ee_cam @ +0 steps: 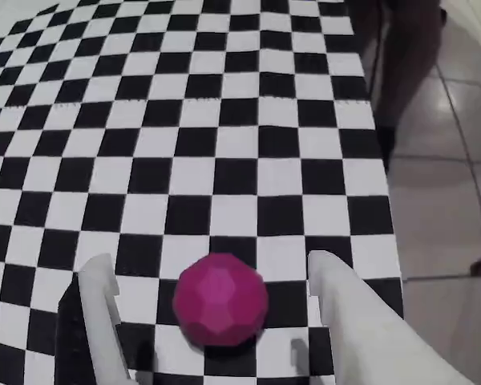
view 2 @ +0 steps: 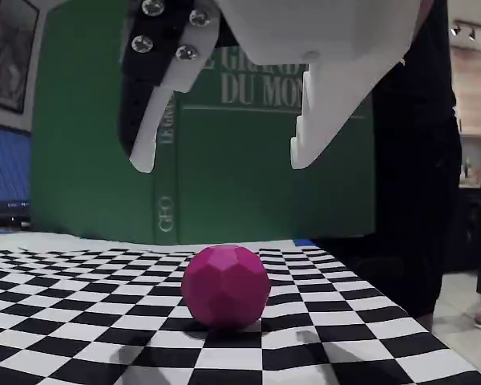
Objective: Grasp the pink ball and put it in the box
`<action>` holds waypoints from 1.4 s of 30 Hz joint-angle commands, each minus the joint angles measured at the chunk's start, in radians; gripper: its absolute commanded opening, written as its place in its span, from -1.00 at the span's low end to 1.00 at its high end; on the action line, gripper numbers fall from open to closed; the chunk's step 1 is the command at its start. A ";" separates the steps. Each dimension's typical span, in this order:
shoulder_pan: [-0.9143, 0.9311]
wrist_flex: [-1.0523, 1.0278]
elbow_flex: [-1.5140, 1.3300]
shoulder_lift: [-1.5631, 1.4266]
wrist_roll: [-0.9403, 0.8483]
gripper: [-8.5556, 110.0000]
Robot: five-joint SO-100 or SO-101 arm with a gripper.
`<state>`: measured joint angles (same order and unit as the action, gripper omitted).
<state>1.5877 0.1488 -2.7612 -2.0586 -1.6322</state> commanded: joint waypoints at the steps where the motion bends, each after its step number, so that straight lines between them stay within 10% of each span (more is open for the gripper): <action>1: 0.011 0.026 0.057 0.031 0.008 -0.39; 42: -0.003 0.051 0.259 0.330 0.008 -0.39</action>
<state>1.5877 0.1825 -2.5449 -1.7349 -1.6322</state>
